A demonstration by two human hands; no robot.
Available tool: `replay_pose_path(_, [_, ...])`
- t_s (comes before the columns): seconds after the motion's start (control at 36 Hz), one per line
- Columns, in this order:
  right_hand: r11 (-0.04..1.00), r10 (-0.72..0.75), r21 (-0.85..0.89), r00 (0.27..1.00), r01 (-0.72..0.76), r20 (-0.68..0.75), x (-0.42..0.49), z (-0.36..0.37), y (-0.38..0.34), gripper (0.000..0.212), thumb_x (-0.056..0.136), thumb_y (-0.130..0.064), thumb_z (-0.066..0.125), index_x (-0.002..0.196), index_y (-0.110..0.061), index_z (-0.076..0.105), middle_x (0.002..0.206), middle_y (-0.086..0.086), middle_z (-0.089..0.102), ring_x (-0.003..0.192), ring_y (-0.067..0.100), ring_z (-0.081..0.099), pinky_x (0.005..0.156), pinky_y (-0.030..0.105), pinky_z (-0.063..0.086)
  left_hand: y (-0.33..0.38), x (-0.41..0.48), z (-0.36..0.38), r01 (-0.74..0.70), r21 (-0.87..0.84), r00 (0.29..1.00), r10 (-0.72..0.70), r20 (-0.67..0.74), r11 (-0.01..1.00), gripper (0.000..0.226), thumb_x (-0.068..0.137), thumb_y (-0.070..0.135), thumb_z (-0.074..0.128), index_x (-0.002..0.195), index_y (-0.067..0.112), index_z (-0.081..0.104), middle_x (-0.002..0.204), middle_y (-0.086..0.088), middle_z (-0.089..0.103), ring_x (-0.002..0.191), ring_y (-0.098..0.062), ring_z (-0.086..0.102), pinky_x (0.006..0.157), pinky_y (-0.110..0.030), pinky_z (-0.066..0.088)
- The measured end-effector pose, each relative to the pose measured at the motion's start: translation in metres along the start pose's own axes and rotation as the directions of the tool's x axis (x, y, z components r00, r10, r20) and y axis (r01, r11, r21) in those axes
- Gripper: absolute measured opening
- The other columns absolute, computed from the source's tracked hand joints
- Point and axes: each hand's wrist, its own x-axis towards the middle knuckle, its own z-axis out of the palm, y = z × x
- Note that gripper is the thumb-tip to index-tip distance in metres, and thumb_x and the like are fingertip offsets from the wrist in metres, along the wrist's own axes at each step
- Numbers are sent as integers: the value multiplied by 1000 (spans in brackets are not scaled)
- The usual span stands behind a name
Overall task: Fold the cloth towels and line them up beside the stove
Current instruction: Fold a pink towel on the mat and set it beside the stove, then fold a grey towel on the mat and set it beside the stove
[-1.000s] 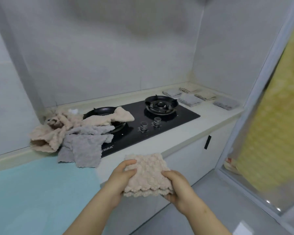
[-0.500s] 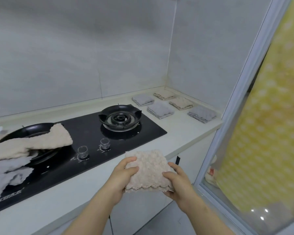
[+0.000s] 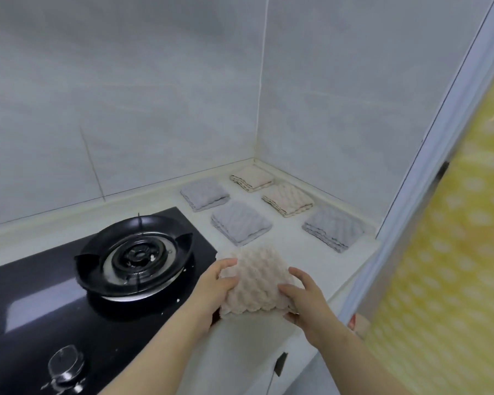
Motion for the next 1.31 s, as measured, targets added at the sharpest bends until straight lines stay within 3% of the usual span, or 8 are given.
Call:
replay_pose_path(0.22, [995, 45, -85, 999, -43, 28, 88, -30, -20, 37, 91, -8, 52, 123, -25, 44, 97, 8, 63, 81, 22, 61, 68, 30, 51, -7, 69, 36, 84, 26, 996, -83, -11, 996, 40, 90, 1, 50, 109, 35, 57, 118, -5, 56, 101, -22, 60, 85, -33, 53])
replay_pose_path(0.36, [974, 97, -210, 993, -81, 66, 137, -50, -24, 41, 91, -6, 51, 129, -19, 43, 105, 13, 62, 85, 26, 62, 73, 38, 54, -13, 91, 64, 120, 39, 987, -115, -112, 992, 43, 89, -2, 50, 118, 29, 52, 71, -3, 44, 55, -10, 42, 47, -14, 39])
replay_pose_path(0.47, [949, 109, -305, 991, -80, 79, 166, -66, -30, 45, 89, -6, 51, 132, -18, 44, 102, 11, 60, 81, 21, 59, 63, 31, 49, -13, 102, 90, 125, 46, 975, -114, -190, 991, 45, 87, -3, 53, 120, 28, 51, 66, -3, 38, 45, -8, 35, 40, -14, 32])
replay_pose_path(0.72, [915, 58, -404, 983, 17, 174, 186, -94, -31, 16, 85, -6, 52, 90, -22, 54, 80, -1, 56, 74, 20, 54, 73, 31, 45, -17, 98, 127, 150, 92, 941, -114, -319, 984, 45, 86, -4, 54, 119, 25, 51, 62, -2, 38, 33, -1, 36, 39, -12, 33])
replay_pose_path(0.83, [890, 81, -455, 971, 31, 223, 190, -98, -31, 15, 84, -6, 53, 89, -20, 50, 81, 0, 55, 79, 23, 54, 72, 30, 43, -17, 89, 137, 153, 195, 933, -77, -353, 969, 46, 87, -1, 53, 126, 23, 49, 73, 0, 46, 42, -3, 42, 46, -13, 38])
replay_pose_path(0.94, [799, 18, -588, 973, 125, 231, 184, -99, -32, 12, 82, -12, 54, 87, -21, 48, 80, 2, 52, 74, 21, 53, 69, 29, 38, -9, 79, 139, 162, 315, 919, -27, -394, 935, 49, 87, 5, 54, 133, 20, 46, 109, 0, 48, 81, -13, 58, 63, -10, 46])
replay_pose_path(1.03, [631, -91, -741, 970, 230, 223, 169, -93, -41, 41, 83, -25, 53, 124, -24, 47, 121, 6, 54, 112, 29, 51, 93, 35, 42, -1, 65, 134, 153, 285, 881, 0, -474, 946, 43, 87, 10, 56, 126, 26, 50, 127, 2, 40, 109, -18, 54, 83, -21, 49])
replay_pose_path(1.31, [674, -185, -494, 773, 549, 607, 61, 11, -43, 34, 88, -19, 54, 122, -21, 51, 127, 3, 50, 117, 21, 47, 95, 31, 40, 14, -52, 66, 69, 85, 675, 17, -738, 994, 28, 91, 17, 54, 116, 28, 56, 115, 6, 55, 108, -15, 54, 97, -34, 46])
